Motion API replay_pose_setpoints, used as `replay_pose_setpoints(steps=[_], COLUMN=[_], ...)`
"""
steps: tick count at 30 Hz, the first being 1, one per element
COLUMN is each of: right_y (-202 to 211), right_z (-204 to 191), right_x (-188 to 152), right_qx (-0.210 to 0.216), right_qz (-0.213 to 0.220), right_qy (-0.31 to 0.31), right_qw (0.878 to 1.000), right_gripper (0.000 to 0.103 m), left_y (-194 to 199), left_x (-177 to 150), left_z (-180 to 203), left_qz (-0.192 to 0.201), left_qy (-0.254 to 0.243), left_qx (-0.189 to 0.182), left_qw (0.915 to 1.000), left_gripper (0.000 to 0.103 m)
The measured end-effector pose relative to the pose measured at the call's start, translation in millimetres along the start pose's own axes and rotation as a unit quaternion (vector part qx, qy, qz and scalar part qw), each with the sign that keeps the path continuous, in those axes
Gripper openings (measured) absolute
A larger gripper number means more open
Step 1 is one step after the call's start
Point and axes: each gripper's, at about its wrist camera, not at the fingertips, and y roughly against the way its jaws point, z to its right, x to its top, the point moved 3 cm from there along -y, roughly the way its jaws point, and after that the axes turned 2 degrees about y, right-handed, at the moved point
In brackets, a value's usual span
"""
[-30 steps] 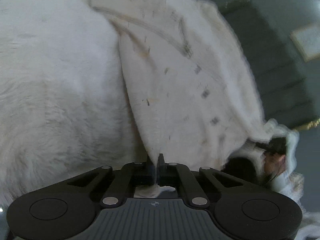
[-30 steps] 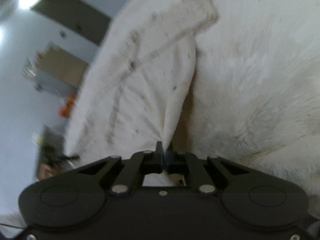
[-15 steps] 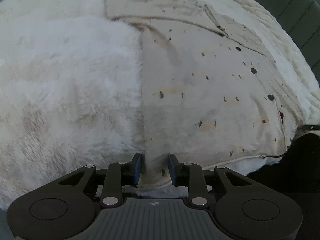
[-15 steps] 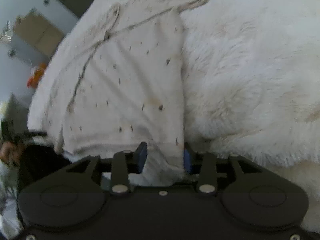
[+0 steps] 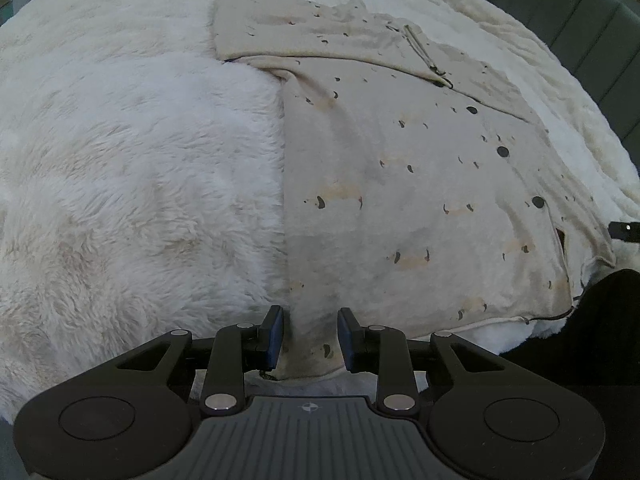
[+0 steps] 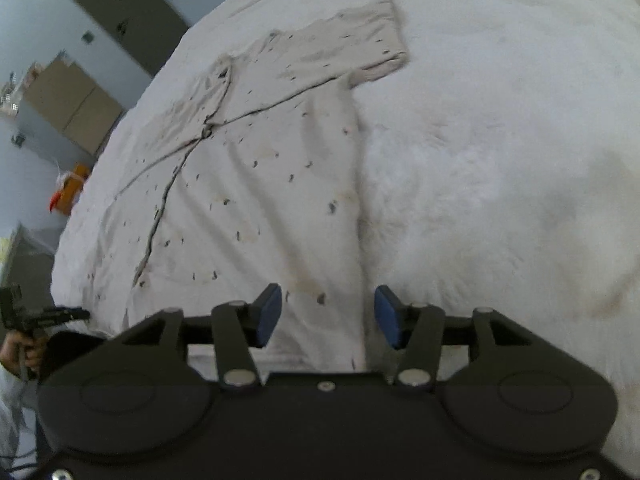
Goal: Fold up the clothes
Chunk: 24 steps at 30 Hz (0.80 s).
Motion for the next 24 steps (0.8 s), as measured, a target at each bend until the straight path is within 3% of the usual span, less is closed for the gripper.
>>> replay_pose_setpoints(steps=[3,8,16,19,24], right_y=[-11,-25,-3,-17,-39], right_z=[6,9,33,37,40], right_x=[5,-1,17,21,21], right_qx=[0.008,0.065,0.088,0.103,0.124], right_qz=[-0.022,-0.091,-0.032,-0.031,-0.029], right_qy=[-0.011,-0.026,-0.057,-0.069,-0.093], right_qw=[1.000,0.993,0.994,0.992,0.988], right_gripper=[0.049,0.049,0.049,0.049,0.049], left_y=[3,12,28,11,-22], left_x=[0,17,44,56,69], left_z=[-4,-14,-29,-40,-37], left_qz=[0.002,0.029,0.071,0.047,0.018], left_qy=[0.001,0.003,0.007,0.032,0.056], left_qx=[-0.003,-0.024,-0.058,-0.093,-0.113], left_qw=[1.0000,0.9993,0.9958,0.9940,0.9919], left_gripper=[0.028,0.037,0.054,0.065,0.065])
